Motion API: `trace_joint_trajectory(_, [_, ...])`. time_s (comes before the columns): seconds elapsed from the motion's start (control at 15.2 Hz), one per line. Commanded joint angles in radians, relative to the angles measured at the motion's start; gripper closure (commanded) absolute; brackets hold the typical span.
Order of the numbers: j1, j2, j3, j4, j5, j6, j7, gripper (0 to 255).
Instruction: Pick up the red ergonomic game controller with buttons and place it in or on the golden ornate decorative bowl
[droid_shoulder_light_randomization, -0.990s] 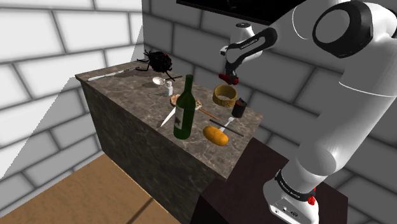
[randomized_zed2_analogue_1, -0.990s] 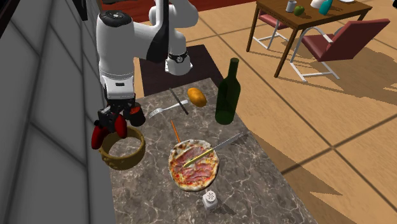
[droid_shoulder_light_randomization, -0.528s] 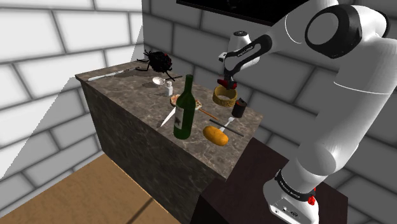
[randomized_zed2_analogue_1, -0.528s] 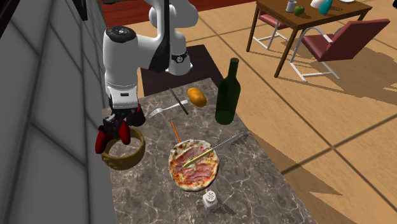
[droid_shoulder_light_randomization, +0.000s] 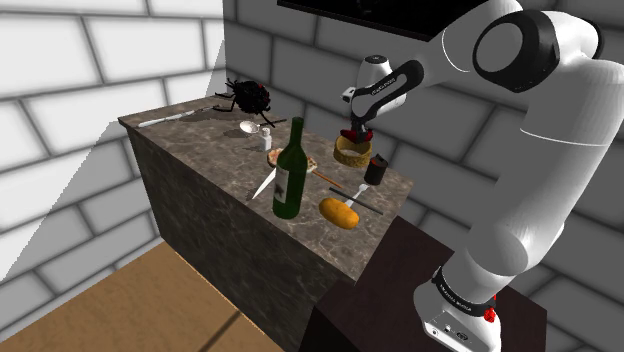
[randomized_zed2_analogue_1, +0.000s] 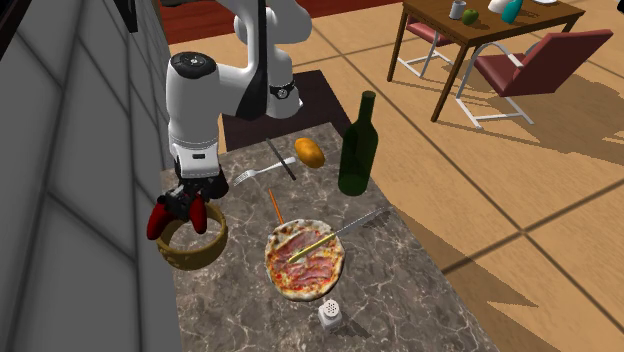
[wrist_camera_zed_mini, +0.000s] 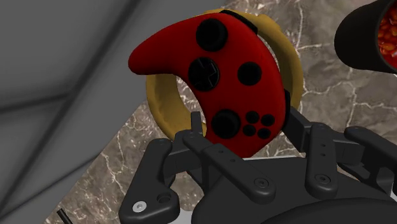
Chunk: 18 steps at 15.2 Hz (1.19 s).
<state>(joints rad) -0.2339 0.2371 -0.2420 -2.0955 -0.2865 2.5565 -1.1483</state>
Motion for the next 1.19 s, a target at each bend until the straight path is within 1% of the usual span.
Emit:
trace_joint_trajectory(0.0, [0.0,0.0,0.0,0.0,0.0,0.0,0.0,255])
trace_joint_trajectory(0.07, [0.0,0.0,0.0,0.0,0.0,0.0,0.0,255])
trace_joint_trajectory(0.13, [0.0,0.0,0.0,0.0,0.0,0.0,0.0,0])
trace_joint_trajectory(0.46, [0.0,0.0,0.0,0.0,0.0,0.0,0.0,0])
trace_joint_trajectory(0.73, [0.021,-0.104,0.006,-0.004,-0.01,-0.103,0.007,0])
trace_joint_trajectory(1.12, [0.021,-0.104,0.006,-0.004,-0.01,-0.103,0.007,0])
